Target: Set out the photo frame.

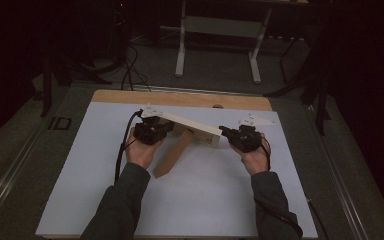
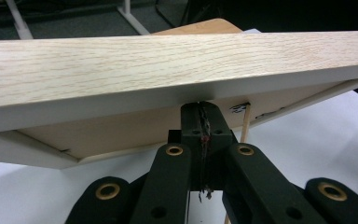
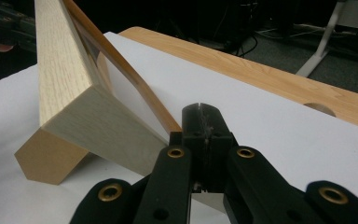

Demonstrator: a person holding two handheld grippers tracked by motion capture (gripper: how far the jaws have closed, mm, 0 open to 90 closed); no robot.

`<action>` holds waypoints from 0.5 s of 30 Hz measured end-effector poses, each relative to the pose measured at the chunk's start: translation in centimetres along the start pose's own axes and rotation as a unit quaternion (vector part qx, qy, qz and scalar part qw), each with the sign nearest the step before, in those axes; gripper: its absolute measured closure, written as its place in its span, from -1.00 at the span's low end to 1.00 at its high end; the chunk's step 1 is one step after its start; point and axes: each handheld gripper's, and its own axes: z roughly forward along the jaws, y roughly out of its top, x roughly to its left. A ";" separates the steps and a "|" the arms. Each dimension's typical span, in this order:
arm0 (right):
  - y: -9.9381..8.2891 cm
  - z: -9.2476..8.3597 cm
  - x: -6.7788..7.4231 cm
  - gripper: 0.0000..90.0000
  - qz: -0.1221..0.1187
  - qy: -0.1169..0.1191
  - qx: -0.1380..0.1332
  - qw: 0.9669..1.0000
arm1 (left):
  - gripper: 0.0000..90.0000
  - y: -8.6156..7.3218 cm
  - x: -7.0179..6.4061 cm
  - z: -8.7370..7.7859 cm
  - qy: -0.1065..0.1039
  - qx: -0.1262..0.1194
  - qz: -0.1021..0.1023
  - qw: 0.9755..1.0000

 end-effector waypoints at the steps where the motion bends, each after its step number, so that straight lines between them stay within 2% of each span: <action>1: 0.0 0.0 0.0 0.99 0.000 0.001 0.000 1.000 | 1.00 0.0 0.0 0.0 0.000 -0.001 -0.001 1.000; 15: -0.1 -0.1 0.4 0.99 -0.008 0.004 0.003 1.000 | 1.00 0.4 -1.2 0.3 -0.010 -0.001 0.012 1.000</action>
